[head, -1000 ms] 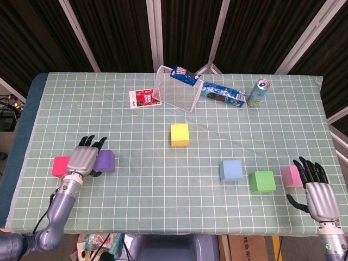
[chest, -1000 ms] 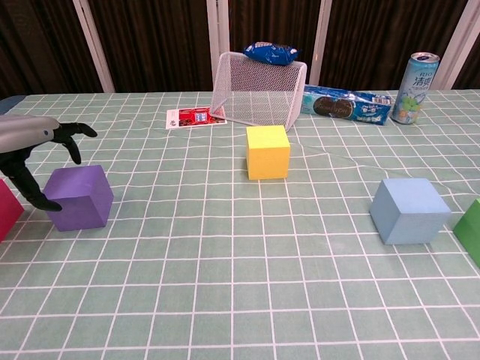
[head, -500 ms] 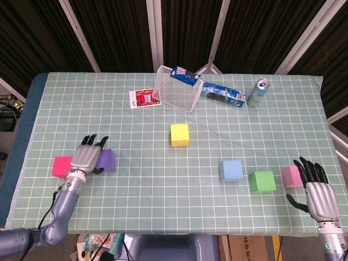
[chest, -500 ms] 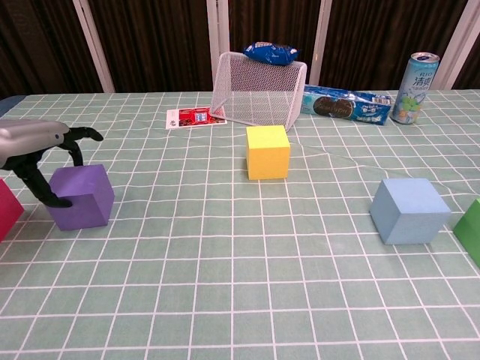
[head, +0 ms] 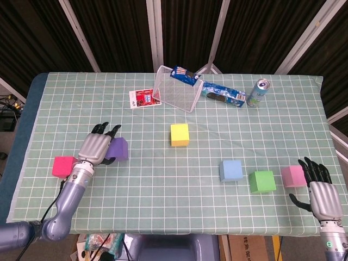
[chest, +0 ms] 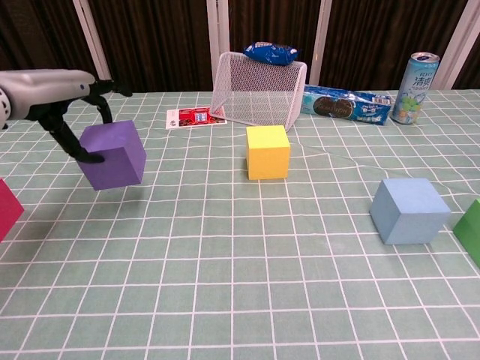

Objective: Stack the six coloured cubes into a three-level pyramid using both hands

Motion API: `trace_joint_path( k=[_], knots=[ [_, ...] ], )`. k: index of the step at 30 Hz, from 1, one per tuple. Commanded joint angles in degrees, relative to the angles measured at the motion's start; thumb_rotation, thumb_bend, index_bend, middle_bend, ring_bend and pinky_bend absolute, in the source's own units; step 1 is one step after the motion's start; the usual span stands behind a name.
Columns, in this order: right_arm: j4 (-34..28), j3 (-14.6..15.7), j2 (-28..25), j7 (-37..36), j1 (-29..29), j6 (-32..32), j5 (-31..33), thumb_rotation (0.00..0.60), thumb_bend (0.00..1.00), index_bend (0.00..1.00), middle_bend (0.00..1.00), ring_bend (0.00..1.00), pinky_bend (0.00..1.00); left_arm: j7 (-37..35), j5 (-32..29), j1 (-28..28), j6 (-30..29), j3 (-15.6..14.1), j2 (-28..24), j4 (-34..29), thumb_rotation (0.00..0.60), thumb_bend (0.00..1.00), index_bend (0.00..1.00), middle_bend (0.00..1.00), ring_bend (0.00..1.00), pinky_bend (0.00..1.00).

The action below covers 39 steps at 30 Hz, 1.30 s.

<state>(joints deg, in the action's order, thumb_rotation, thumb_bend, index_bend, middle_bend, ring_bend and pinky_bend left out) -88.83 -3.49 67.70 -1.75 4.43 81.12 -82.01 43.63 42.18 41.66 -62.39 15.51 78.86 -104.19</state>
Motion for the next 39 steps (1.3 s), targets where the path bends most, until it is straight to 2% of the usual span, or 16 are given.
trace_joint_path(
  k=[1,9,19,27,39],
  knots=[
    [-0.18,-0.22,0.10,0.11,0.17,-0.52,0.59,0.600,0.24,0.00,0.00,0.00,0.00,2.65,-4.21,4.10,1.42,2.52,0.57,1.06,0.600,0.39,0.01,0.43,0.03,0.08],
    [-0.56,-0.69,0.49,0.09,0.79,-2.29,2.20,0.600,0.24,0.00,0.00,0.00,0.00,6.50,-13.51,12.84,4.74,5.48,6.22,9.64,0.600,0.39,0.01,0.43,0.03,0.08],
    [-1.15,-1.01,0.25,-0.39,1.29,-3.93,3.53,0.600,0.24,0.00,0.00,0.00,0.00,9.63,-20.28,21.60,8.82,6.01,13.87,23.44,0.600,0.39,0.01,0.43,0.05,0.08],
    [-1.41,-0.94,-0.18,-1.24,1.18,-4.35,3.91,0.600,0.24,0.00,0.00,0.00,0.00,10.02,-21.69,26.16,12.82,4.68,18.89,32.08,0.600,0.39,0.02,0.43,0.05,0.08],
    [-1.40,-1.03,-0.51,-1.86,1.06,-4.62,4.47,0.600,0.24,0.00,0.00,0.00,0.00,8.49,-23.45,29.57,13.77,4.84,23.39,37.64,0.600,0.39,0.02,0.43,0.05,0.08]
  ],
)
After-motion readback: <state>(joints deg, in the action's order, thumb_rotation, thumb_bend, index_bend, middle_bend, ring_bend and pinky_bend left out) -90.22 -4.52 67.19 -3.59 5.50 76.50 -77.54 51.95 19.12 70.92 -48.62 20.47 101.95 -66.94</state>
